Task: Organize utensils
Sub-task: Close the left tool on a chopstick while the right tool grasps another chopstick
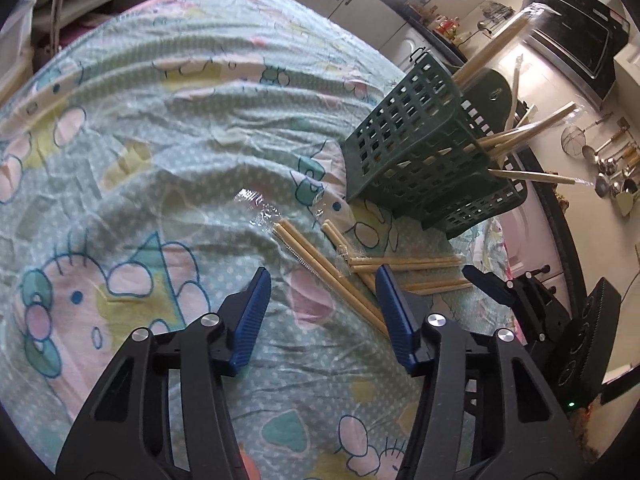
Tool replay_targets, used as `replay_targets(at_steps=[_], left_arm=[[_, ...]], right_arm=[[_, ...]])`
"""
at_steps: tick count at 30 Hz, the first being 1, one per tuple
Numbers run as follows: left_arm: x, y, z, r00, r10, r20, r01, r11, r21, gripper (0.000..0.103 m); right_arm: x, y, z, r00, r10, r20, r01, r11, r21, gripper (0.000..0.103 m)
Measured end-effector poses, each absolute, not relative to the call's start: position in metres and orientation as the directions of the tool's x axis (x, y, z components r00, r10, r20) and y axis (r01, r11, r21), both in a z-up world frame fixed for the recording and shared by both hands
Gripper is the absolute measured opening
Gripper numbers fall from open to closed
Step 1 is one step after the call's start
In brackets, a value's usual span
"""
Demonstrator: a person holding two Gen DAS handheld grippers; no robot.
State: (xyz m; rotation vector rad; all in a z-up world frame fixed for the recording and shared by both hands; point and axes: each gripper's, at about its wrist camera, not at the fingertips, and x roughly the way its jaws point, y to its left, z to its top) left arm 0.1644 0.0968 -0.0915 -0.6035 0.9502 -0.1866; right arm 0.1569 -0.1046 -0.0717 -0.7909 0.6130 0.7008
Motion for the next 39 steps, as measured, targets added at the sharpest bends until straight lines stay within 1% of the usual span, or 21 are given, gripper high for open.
replay_targets(at_steps=[12, 14, 19, 23, 25, 28, 32, 34, 37, 39], left_arm=[[0.191, 0.108, -0.102, 0.567, -0.432, -0.702, -0.173, 0.77, -0.614, 0.043], [0.193, 0.108, -0.104, 0.563, -0.434, -0.704, -0.181, 0.766, -0.617, 0.043], [0.198, 0.111, -0.106, 0.564, -0.429, -0.705, -0.198, 0.759, -0.62, 0.042], [0.2, 0.113, -0.107, 0.565, -0.425, -0.707, -0.204, 0.758, -0.619, 0.036], [0.201, 0.114, -0.108, 0.565, -0.422, -0.709, -0.208, 0.759, -0.617, 0.034], [0.203, 0.116, -0.109, 0.567, -0.417, -0.71, -0.214, 0.758, -0.616, 0.029], [0.204, 0.119, -0.111, 0.569, -0.412, -0.711, -0.221, 0.756, -0.616, 0.023], [0.204, 0.121, -0.112, 0.57, -0.411, -0.711, -0.224, 0.755, -0.616, 0.021], [0.204, 0.125, -0.115, 0.573, -0.409, -0.71, -0.234, 0.749, -0.62, 0.014], [0.203, 0.128, -0.117, 0.577, -0.418, -0.702, -0.236, 0.737, -0.633, 0.012]], right_arm=[[0.165, -0.081, -0.083, 0.633, 0.305, -0.711, -0.758, 0.428, -0.491, 0.051], [0.166, -0.075, -0.085, 0.633, 0.306, -0.712, -0.761, 0.417, -0.497, 0.048], [0.168, -0.064, -0.089, 0.633, 0.311, -0.709, -0.765, 0.394, -0.51, 0.037], [0.164, -0.056, -0.093, 0.642, 0.314, -0.699, -0.761, 0.368, -0.534, 0.028], [0.156, -0.05, -0.097, 0.654, 0.311, -0.689, -0.753, 0.35, -0.557, 0.021], [0.146, -0.046, -0.105, 0.679, 0.302, -0.669, -0.733, 0.315, -0.603, 0.014], [0.136, -0.044, -0.111, 0.708, 0.306, -0.636, -0.706, 0.288, -0.647, 0.012], [0.135, -0.046, -0.112, 0.713, 0.318, -0.625, -0.701, 0.292, -0.651, 0.011], [0.13, -0.052, -0.108, 0.724, 0.334, -0.604, -0.689, 0.304, -0.658, 0.01], [0.125, -0.058, -0.105, 0.73, 0.344, -0.59, -0.682, 0.32, -0.657, 0.01]])
